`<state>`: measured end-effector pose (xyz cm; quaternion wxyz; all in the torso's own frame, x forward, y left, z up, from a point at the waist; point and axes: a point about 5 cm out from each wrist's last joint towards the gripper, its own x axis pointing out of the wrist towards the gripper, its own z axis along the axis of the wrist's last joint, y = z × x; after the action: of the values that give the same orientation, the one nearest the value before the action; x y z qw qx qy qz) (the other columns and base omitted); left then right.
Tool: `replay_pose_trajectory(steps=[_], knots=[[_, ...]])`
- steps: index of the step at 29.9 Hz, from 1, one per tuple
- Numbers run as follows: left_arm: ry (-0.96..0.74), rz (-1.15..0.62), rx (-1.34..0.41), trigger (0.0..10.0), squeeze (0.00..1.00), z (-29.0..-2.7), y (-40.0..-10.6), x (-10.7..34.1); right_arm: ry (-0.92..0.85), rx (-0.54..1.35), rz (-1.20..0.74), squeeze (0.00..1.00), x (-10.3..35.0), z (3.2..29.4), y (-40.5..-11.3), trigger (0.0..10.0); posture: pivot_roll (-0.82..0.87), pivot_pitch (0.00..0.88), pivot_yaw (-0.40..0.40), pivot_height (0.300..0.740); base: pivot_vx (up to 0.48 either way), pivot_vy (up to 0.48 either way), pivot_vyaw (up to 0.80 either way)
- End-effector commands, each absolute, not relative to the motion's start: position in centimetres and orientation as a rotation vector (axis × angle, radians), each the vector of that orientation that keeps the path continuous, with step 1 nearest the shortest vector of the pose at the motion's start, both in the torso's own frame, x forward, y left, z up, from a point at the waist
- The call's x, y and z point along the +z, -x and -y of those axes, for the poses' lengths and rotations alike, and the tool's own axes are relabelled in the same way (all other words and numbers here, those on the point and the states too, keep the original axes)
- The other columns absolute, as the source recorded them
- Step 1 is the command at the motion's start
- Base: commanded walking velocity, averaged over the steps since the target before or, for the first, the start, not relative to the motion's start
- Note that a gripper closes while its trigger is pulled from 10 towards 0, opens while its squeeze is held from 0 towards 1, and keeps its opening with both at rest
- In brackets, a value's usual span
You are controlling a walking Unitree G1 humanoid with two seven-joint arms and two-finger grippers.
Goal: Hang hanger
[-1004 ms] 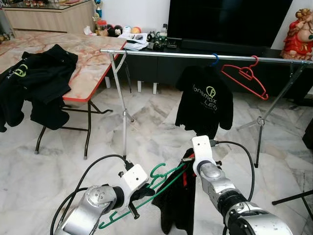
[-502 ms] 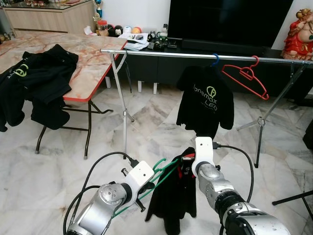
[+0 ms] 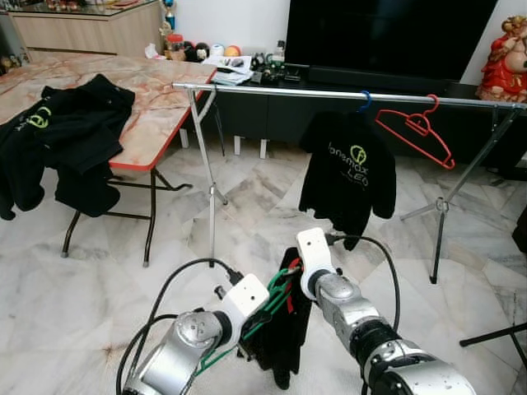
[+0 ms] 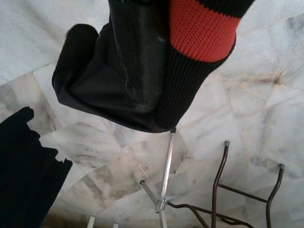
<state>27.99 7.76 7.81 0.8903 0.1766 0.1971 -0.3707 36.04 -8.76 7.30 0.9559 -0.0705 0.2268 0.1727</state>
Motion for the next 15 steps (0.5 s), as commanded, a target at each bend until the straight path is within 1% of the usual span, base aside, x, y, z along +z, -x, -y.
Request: replay_pose_trajectory(steps=[1,4,7,11,12,15], knots=[[-0.361,-0.402,-0.782,10.0,0.0,-7.3,-28.2,8.0,0.126,0.392,-0.391,0.0,8.9,7.9,-36.7,10.0,0.17,0.0,-0.072,0.74,0.0,0.0,0.0],[-0.359,-0.423,-0.799,10.0,0.0,-7.2,-28.1,7.6,0.116,0.439,-0.387,0.0,8.8,7.8,-36.5,10.0,0.17,0.0,-0.072,0.74,0.0,0.0,0.0],[-0.363,-0.424,-0.788,10.0,0.0,-7.1,-28.1,7.4,0.197,0.393,-0.394,0.0,8.3,8.9,-36.4,10.0,0.17,0.0,-0.072,0.74,0.0,0.0,0.0],[-0.356,-0.413,-0.761,10.0,0.0,-7.1,-28.3,7.4,0.207,0.367,-0.388,0.0,8.4,9.7,-36.6,10.0,0.18,0.0,-0.073,0.74,0.0,0.0,0.0],[-0.353,-0.404,-0.731,10.0,0.0,-7.2,-28.6,7.5,0.228,0.357,-0.384,0.0,8.5,10.3,-36.7,10.0,0.17,0.0,-0.073,0.74,0.0,0.0,0.0],[-0.346,-0.398,-0.702,10.0,0.0,-7.4,-28.9,7.6,0.27,0.362,-0.381,0.0,8.6,10.8,-36.8,10.0,0.17,0.0,-0.073,0.74,0.0,0.0,0.0]])
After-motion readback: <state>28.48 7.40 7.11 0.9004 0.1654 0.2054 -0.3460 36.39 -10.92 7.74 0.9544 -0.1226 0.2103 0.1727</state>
